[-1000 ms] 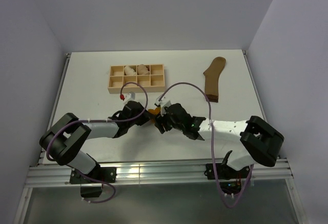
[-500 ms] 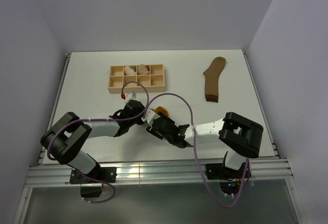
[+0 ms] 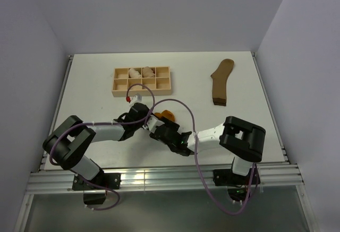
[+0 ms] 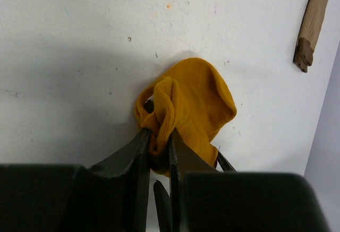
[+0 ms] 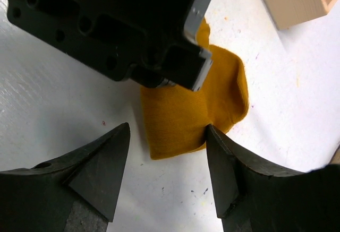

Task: Roll the socks
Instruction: Roll the sock at the center of the board.

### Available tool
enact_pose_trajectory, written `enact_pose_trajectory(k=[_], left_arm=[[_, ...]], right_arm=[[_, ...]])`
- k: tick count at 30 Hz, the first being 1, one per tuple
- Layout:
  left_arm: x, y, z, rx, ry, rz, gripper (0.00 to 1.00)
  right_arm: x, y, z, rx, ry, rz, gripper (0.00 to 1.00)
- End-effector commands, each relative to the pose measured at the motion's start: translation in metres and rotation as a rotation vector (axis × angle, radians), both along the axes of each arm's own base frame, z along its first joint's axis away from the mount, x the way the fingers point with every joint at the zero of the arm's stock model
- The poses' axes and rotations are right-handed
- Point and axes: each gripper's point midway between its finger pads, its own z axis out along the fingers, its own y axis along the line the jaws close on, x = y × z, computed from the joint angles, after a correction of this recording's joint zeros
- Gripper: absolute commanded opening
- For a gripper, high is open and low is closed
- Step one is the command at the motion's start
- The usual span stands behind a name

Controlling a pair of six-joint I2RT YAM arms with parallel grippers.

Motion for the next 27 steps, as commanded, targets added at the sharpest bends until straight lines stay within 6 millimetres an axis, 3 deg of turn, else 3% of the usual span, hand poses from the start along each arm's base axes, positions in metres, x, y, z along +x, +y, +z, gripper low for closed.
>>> enact_pose_trajectory(k=[1,6,9,12,13,17,21,22,25,27], left_arm=[[-0.010,-0.008,-0.007,0.022,0.032,-0.070,0.00],[-0.010,-0.008,-0.006,0.022,0.030,-0.075,0.00],[-0.010,-0.007,-0.005,0.023,0.028,-0.073,0.00],[-0.010,-0.008,-0.002,0.025,0.019,-0.080,0.00],[-0.009,-0.007,-0.001,0.024,0.015,-0.076,0.01],[-0.010,-0.003,0.001,0.022,0.012,-0.056,0.07],[-0.008,0.006,0.005,0.024,0.009,0.000,0.31],[-0.008,0.008,0.008,0.018,0.006,0.011,0.44],[-0.007,0.015,0.011,-0.003,0.009,0.052,0.65],[-0.007,0.023,0.010,-0.014,0.019,0.081,0.73]], right_arm=[[0.011,0.024,0.025,0.079,-0.075,0.002,0.66],[0.009,0.030,0.012,0.052,-0.038,0.029,0.65],[0.007,0.030,-0.001,0.037,-0.009,0.029,0.59],[0.007,0.026,-0.013,0.026,0.020,-0.004,0.42],[0.007,0.024,-0.016,0.020,0.025,-0.012,0.31],[0.004,0.021,-0.021,0.044,0.071,-0.028,0.13],[0.001,0.018,-0.025,0.093,0.137,-0.044,0.02],[0.000,0.017,-0.026,0.107,0.155,-0.044,0.00],[0.000,0.015,-0.029,0.151,0.220,-0.054,0.00],[-0.002,0.016,-0.031,0.180,0.262,-0.050,0.00]])
